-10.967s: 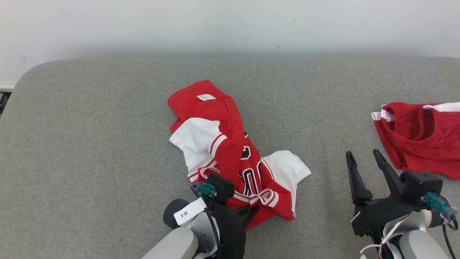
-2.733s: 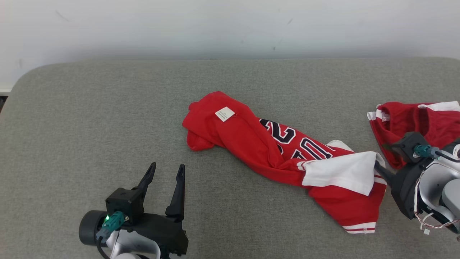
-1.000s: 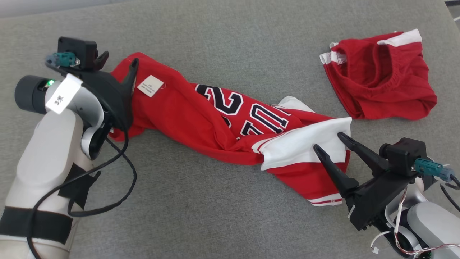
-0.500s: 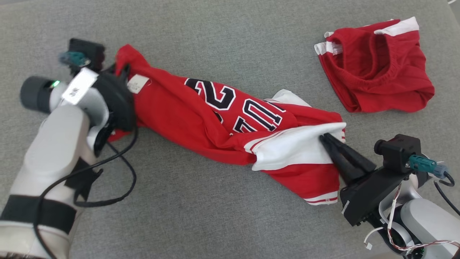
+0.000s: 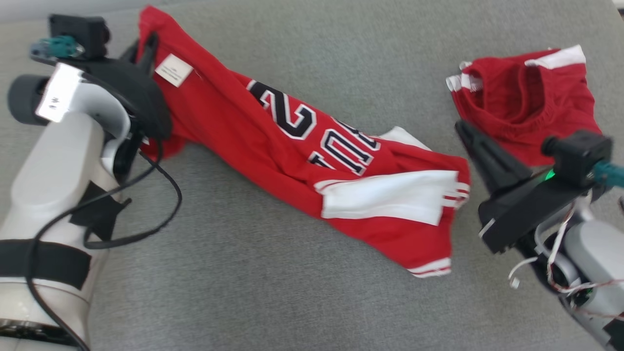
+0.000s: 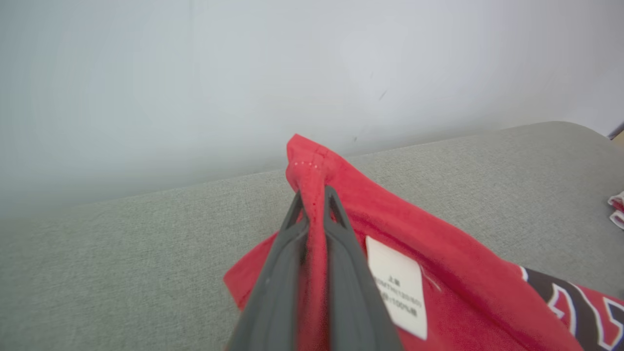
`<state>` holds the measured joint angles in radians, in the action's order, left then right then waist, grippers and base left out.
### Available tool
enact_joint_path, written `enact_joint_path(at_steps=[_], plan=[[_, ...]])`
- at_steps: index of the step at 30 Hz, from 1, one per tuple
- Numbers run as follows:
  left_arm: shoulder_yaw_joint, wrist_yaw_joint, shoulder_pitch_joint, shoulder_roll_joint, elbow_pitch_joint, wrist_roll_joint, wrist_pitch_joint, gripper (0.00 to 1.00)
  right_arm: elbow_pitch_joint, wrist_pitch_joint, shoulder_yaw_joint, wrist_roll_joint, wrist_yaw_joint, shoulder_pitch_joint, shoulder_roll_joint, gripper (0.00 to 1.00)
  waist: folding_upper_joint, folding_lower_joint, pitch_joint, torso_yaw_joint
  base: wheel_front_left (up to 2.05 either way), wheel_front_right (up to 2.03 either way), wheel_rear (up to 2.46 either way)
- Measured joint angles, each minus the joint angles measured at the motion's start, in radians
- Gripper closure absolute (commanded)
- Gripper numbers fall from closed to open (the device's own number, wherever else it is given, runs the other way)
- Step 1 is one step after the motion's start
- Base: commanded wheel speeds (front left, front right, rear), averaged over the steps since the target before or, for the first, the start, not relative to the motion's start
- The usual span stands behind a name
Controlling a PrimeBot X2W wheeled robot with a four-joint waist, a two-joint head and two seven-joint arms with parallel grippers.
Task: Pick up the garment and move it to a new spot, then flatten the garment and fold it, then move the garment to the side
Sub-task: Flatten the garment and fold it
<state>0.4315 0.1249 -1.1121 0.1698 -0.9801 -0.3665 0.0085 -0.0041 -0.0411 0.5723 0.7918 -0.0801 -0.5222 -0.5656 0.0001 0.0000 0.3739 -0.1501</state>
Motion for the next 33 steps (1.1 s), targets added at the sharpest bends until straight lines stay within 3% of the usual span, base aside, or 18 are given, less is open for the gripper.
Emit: enact_joint_path(at_steps=[8,15,16,17,18,33], plan=[[0.007,0.0,0.008,0.018,-0.029,-0.04,-0.064,1.0,0.044,0.007,-0.008,0.039,0.051,-0.02,-0.021,1.0,-0.0001,-0.0001,-0.065,0.055,0.0,0.0,0.0],[0.038,0.0,0.106,0.015,-0.06,-0.064,-0.084,1.0,0.074,0.029,0.026,0.062,0.055,0.043,-0.011,1.0,-0.0001,-0.0001,-0.125,0.107,0.0,0.0,0.0],[0.039,0.0,0.114,0.02,-0.064,-0.075,-0.085,1.0,0.075,0.035,0.027,0.067,0.055,0.043,-0.009,0.95,-0.0001,-0.0002,-0.133,0.112,0.0,0.0,0.0],[0.04,0.0,0.119,0.024,-0.065,-0.081,-0.086,0.56,0.075,0.041,0.03,0.071,0.055,0.043,-0.008,0.62,-0.0002,-0.0002,-0.14,0.116,0.0,0.0,0.0],[0.04,0.0,0.123,0.026,-0.067,-0.085,-0.089,0.0,0.074,0.042,0.03,0.071,0.055,0.045,-0.008,0.0,-0.0003,-0.0002,-0.146,0.12,0.0,0.0,0.0],[0.063,0.0,0.123,0.053,-0.074,-0.102,-0.115,0.0,0.071,0.113,0.058,0.116,0.065,0.128,-0.032,0.0,-0.0003,-0.0001,-0.184,0.148,0.0,0.0,0.0]])
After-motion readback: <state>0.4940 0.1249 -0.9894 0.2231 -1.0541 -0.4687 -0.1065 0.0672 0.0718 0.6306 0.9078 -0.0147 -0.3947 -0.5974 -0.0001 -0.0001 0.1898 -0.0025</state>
